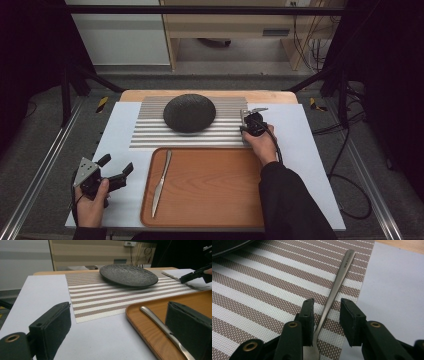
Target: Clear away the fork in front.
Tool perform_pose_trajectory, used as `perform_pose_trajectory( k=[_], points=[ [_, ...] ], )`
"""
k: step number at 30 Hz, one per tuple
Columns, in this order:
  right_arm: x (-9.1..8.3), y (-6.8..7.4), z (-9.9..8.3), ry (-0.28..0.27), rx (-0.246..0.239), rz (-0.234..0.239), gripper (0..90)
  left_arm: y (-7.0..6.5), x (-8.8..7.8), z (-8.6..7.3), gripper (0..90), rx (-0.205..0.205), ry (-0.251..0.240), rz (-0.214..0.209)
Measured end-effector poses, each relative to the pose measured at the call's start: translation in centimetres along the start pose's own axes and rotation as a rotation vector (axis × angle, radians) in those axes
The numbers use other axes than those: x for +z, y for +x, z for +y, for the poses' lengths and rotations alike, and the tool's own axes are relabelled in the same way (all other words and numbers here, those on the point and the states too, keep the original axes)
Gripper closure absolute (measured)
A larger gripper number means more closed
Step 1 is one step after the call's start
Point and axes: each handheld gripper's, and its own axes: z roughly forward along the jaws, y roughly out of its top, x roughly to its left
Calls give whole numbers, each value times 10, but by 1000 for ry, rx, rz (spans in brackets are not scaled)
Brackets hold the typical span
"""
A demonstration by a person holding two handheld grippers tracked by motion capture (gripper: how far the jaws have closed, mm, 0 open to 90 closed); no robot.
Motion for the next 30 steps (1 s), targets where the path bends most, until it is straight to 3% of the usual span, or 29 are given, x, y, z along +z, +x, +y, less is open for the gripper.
perform_pose_trajectory(
  k=[8,17,22,30],
  points=[
    [1,2,0,1,-2,21,791,0,0,0,65,0,2,2],
    [-3,-2,0,14,-30,50,831,-1,1,0,65,6,5,-6],
    [-4,-9,-3,15,1,51,837,-2,2,-1,64,6,10,-6],
    [-1,-7,-2,0,9,40,807,-2,2,-1,65,10,11,-6]
  ],
)
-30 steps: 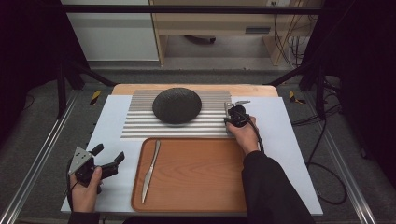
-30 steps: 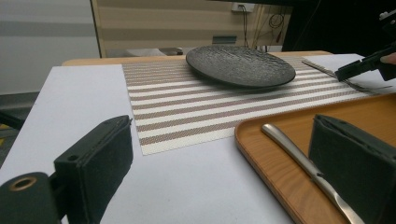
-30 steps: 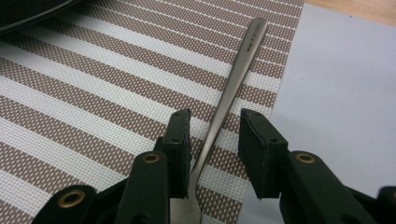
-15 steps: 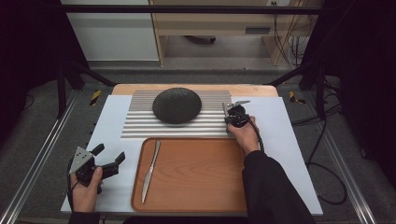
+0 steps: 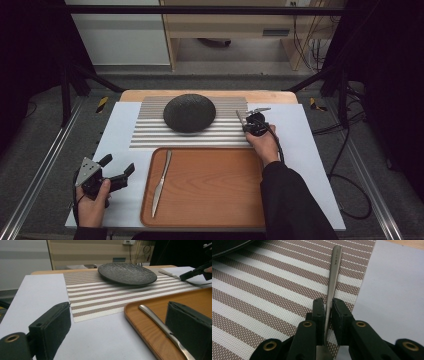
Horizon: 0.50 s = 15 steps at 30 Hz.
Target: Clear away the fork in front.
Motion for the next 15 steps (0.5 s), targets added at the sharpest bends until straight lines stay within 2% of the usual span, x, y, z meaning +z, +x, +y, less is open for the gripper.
perform_pose_trajectory(
  k=[8,15],
  points=[
    [1,-1,-1,-12,32,-7,835,0,0,0,65,5,3,-2],
    [2,-1,-1,-21,38,-4,821,-1,1,0,65,7,8,-3]
  ],
)
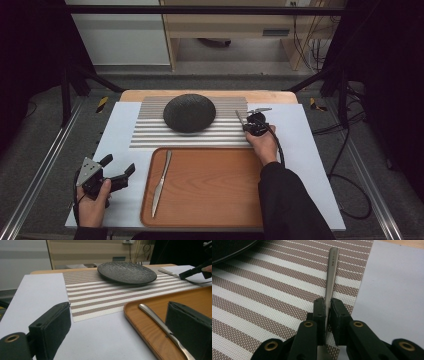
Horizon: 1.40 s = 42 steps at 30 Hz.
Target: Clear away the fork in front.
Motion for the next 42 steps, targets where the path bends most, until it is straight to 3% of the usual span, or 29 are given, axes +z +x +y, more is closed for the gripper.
perform_pose_trajectory(
  k=[3,5,12,42],
  points=[
    [1,2,0,-5,-10,-11,838,0,0,0,65,1,0,-2],
    [1,1,1,0,9,-5,841,0,0,0,65,0,2,-4],
    [0,3,1,6,-25,-8,852,-1,1,0,65,5,7,-4],
    [-13,4,4,-22,-64,-2,855,0,0,0,65,5,6,4]
  ],
)
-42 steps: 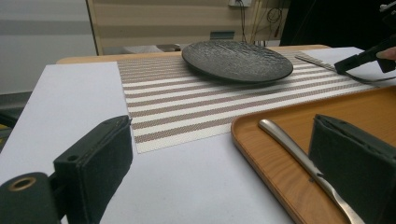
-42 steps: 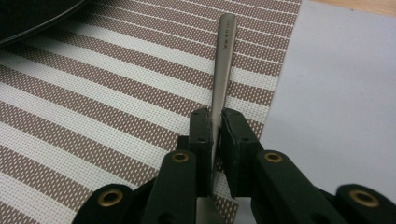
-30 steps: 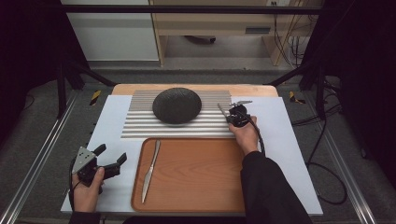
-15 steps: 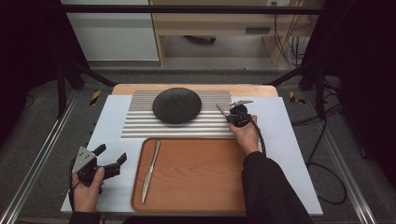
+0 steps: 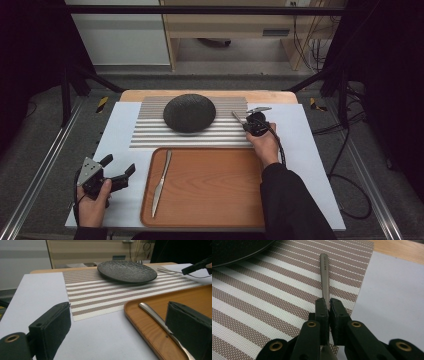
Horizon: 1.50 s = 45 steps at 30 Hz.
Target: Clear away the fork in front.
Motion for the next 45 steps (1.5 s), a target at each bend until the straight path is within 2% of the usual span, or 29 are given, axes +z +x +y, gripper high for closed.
perform_pose_trajectory(
  k=[4,11,15,18,21,24,27,32,36,38,39,40,42,43,45],
  points=[
    [-8,2,1,-21,-3,10,855,0,0,0,65,3,-1,0],
    [-35,16,1,-90,-55,36,855,-1,1,1,65,8,-3,-4],
    [-55,26,-14,-132,-69,64,855,-5,4,2,65,28,3,-12],
    [-70,34,-29,-157,-84,87,855,-10,6,4,65,-1,2,-34],
    [-84,42,-45,-187,-78,117,855,-17,12,6,69,4,8,-35],
    [-94,51,-58,-216,-75,140,855,-29,21,14,69,41,18,-44],
    [-103,60,-69,-240,-82,151,855,-47,32,28,70,79,15,-103],
    [-112,75,-83,-254,-97,155,855,-78,64,60,70,134,8,-199],
    [-117,85,-92,-275,-101,153,854,-102,83,77,69,154,-3,-246],
    [-119,89,-95,-283,-101,158,855,-111,84,75,70,135,-14,-264],
    [-120,90,-96,-290,-101,160,855,-114,85,72,71,141,4,-276],
    [-121,92,-97,-295,-99,164,855,-116,84,69,71,150,24,-279],
    [-119,97,-100,-300,-124,153,855,-118,81,62,74,126,22,-264],
    [-117,99,-101,-297,-129,152,855,-120,79,58,77,129,29,-264],
    [-114,102,-103,-290,-112,170,854,-123,78,50,77,164,53,-256]
  ],
)
